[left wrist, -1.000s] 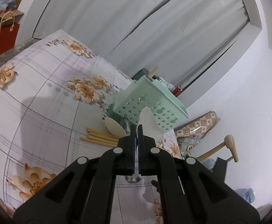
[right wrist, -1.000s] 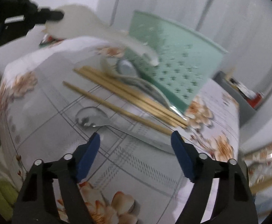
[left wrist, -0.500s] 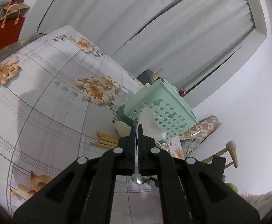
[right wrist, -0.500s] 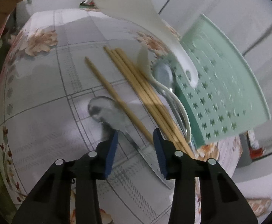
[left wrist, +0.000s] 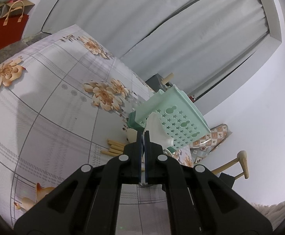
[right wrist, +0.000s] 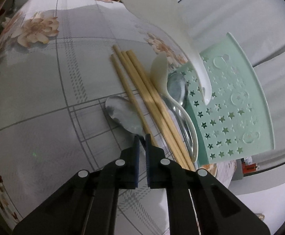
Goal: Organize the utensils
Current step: 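Lower the white paddle into the green caddy and open the left gripper while the right gripper lifts away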
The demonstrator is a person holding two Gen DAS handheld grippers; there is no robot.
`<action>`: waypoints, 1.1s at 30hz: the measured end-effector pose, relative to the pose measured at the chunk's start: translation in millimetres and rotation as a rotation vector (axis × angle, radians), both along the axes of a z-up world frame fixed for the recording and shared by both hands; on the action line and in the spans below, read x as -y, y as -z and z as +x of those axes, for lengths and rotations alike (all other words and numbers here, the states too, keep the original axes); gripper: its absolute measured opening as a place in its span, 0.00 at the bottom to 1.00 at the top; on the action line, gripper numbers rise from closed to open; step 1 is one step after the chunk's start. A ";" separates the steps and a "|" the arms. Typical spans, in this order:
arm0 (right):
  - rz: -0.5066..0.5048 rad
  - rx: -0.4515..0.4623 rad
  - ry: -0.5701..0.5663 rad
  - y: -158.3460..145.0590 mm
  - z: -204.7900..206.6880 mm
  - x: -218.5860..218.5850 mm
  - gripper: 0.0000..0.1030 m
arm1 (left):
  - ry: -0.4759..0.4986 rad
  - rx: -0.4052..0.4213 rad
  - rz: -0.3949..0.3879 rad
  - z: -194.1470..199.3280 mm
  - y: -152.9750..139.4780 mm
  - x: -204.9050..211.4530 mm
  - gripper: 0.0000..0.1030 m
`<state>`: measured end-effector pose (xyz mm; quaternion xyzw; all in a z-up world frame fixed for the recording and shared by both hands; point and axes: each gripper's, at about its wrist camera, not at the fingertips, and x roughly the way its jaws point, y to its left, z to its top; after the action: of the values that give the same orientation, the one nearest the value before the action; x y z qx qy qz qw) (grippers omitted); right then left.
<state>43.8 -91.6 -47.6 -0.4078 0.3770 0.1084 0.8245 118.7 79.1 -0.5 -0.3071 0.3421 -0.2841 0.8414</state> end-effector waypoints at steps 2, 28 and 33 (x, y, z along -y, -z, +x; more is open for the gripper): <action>-0.002 0.027 0.007 -4.5 -0.5 -1.1 0.04 | -0.005 0.003 0.003 -0.2 -0.4 -1.2 0.01; 0.321 0.269 0.259 -67.8 -49.7 42.6 0.02 | -0.031 0.341 0.174 -12.1 -123.8 10.0 0.01; 0.357 0.309 0.280 -75.1 -50.2 51.5 0.02 | -0.024 0.436 0.457 2.4 -148.4 44.1 0.01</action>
<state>-6.5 -143.1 27.5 -0.2117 0.2744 -0.0053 0.9380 121.1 34.9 147.9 -0.0462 0.2047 -0.2490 0.9455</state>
